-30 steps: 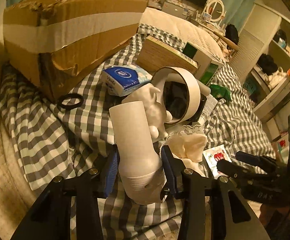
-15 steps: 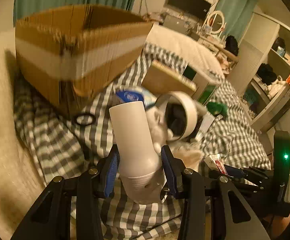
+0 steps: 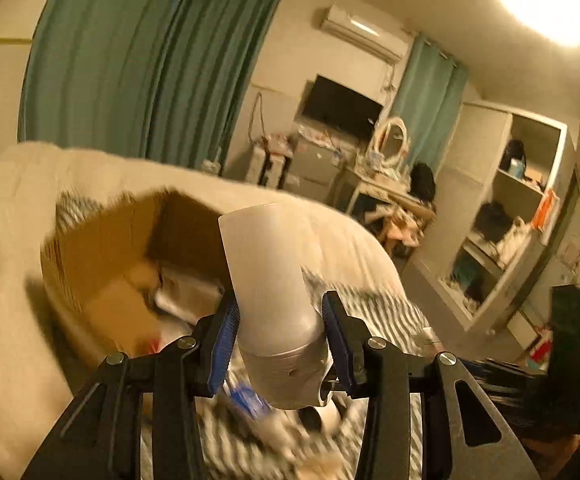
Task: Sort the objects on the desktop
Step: 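Carry both items over the cardboard box and open both tools, then grasp the toothpaste tube with the right tool while the left grasps the lace cloth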
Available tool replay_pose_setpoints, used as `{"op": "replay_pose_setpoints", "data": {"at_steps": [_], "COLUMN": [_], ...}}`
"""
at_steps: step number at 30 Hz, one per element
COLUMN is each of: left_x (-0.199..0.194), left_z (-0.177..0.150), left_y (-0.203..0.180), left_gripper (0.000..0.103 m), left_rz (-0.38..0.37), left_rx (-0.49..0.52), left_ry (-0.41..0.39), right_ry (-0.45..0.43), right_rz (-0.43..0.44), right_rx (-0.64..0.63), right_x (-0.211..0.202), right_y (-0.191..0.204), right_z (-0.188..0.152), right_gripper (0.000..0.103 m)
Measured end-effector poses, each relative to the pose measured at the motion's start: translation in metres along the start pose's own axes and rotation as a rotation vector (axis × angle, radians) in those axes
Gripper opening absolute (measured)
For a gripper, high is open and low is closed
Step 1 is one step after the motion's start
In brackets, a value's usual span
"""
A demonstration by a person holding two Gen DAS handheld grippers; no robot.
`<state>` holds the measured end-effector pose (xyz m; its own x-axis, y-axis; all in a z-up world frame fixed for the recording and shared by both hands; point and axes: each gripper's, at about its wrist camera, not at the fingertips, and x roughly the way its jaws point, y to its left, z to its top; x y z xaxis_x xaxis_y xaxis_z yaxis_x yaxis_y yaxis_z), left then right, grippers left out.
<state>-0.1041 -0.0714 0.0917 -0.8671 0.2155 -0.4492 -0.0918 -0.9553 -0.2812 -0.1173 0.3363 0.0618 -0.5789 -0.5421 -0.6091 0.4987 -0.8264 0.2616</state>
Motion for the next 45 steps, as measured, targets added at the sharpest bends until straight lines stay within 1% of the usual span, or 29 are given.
{"op": "replay_pose_setpoints", "data": {"at_steps": [1, 3, 5, 7, 9, 10, 11, 12, 13, 14, 16, 19, 22, 24, 26, 28, 30, 32, 34, 36, 37, 39, 41, 42, 43, 45], "left_x": [0.011, 0.026, 0.039, 0.052, 0.062, 0.064, 0.066, 0.066, 0.065, 0.063, 0.062, 0.056, 0.037, 0.022, 0.012, 0.010, 0.009, 0.006, 0.006, 0.012, 0.017, 0.033, 0.052, 0.061, 0.068, 0.080], "left_z": [0.009, 0.014, 0.012, 0.011, 0.013, 0.014, 0.014, 0.014, 0.014, 0.014, 0.012, 0.011, 0.006, -0.003, -0.016, -0.028, -0.045, -0.068, -0.097, -0.127, -0.141, -0.168, -0.188, -0.195, -0.201, -0.210], "left_y": [0.011, 0.032, 0.058, 0.080, 0.092, 0.094, 0.094, 0.093, 0.092, 0.091, 0.090, 0.082, 0.070, 0.059, 0.045, 0.029, 0.005, -0.018, -0.040, -0.057, -0.064, -0.077, -0.088, -0.091, -0.093, -0.096], "left_gripper": [0.043, 0.043, 0.043, 0.043, 0.043, 0.044, 0.052, 0.076, 0.089, 0.100, 0.100, 0.100, 0.100, 0.100, 0.100, 0.100, 0.100, 0.100, 0.100, 0.100, 0.100, 0.100, 0.100, 0.100, 0.100, 0.100], "left_rz": [0.034, 0.077, 0.124, 0.167, 0.175, 0.174, 0.175, 0.179, 0.186, 0.193, 0.199, 0.186, 0.177, 0.179, 0.173, 0.168, 0.149, 0.127, 0.078, 0.025, -0.001, -0.027, -0.004, 0.014, 0.030, 0.054], "left_rx": [0.007, 0.005, -0.022, -0.050, -0.064, -0.064, -0.059, -0.047, -0.034, -0.023, -0.004, 0.008, 0.024, 0.033, 0.027, 0.025, 0.051, 0.086, 0.113, 0.103, 0.092, 0.085, 0.106, 0.117, 0.126, 0.138], "left_ry": [-0.004, -0.004, 0.005, 0.029, 0.040, 0.032, 0.020, 0.011, 0.000, -0.014, -0.029, -0.021, -0.027, -0.022, 0.010, 0.052, 0.082, 0.112, 0.152, 0.212, 0.245, 0.320, 0.374, 0.384, 0.379, 0.375], "right_ry": [-0.013, -0.029, -0.032, -0.015, -0.003, 0.000, -0.003, -0.008, -0.019, -0.038, -0.053, -0.066, -0.071, -0.079, -0.092, -0.096, -0.094, -0.090, -0.089, -0.074, -0.063, -0.019, -0.027, -0.027, -0.031, -0.070], "right_rz": [0.030, 0.086, 0.110, 0.123, 0.135, 0.138, 0.136, 0.133, 0.128, 0.125, 0.119, 0.081, 0.048, 0.009, -0.052, -0.105, -0.159, -0.185, -0.209, -0.244, -0.257, -0.276, -0.247, -0.243, -0.245, -0.223], "right_rx": [-0.001, 0.008, 0.016, 0.016, 0.033, 0.046, 0.075, 0.098, 0.124, 0.148, 0.166, 0.166, 0.164, 0.144, 0.103, 0.073, 0.053, 0.050, 0.052, 0.049, 0.054, 0.096, 0.139, 0.148, 0.149, 0.127], "right_x": [0.006, 0.030, 0.053, 0.090, 0.118, 0.126, 0.137, 0.143, 0.146, 0.146, 0.139, 0.118, 0.085, 0.057, 0.028, 0.009, -0.008, -0.018, -0.024, -0.021, -0.018, -0.010, -0.007, -0.006, -0.006, -0.008], "right_y": [0.007, 0.021, 0.030, 0.041, 0.051, 0.051, 0.052, 0.050, 0.048, 0.044, 0.040, 0.034, 0.024, 0.013, 0.005, -0.004, -0.019, -0.036, -0.052, -0.068, -0.078, -0.093, -0.105, -0.107, -0.109, -0.107], "right_z": [0.013, 0.039, 0.054, 0.069, 0.081, 0.086, 0.090, 0.093, 0.097, 0.099, 0.099, 0.092, 0.078, 0.065, 0.049, 0.033, 0.014, -0.007, -0.026, -0.051, -0.067, -0.082, -0.089, -0.087, -0.085, -0.080], "right_gripper": [0.034, 0.034, 0.034, 0.034, 0.039, 0.047, 0.063, 0.069, 0.073, 0.073, 0.073, 0.073, 0.073, 0.073, 0.073, 0.073, 0.073, 0.073, 0.073, 0.073, 0.073, 0.073, 0.073, 0.073, 0.073, 0.073]}}
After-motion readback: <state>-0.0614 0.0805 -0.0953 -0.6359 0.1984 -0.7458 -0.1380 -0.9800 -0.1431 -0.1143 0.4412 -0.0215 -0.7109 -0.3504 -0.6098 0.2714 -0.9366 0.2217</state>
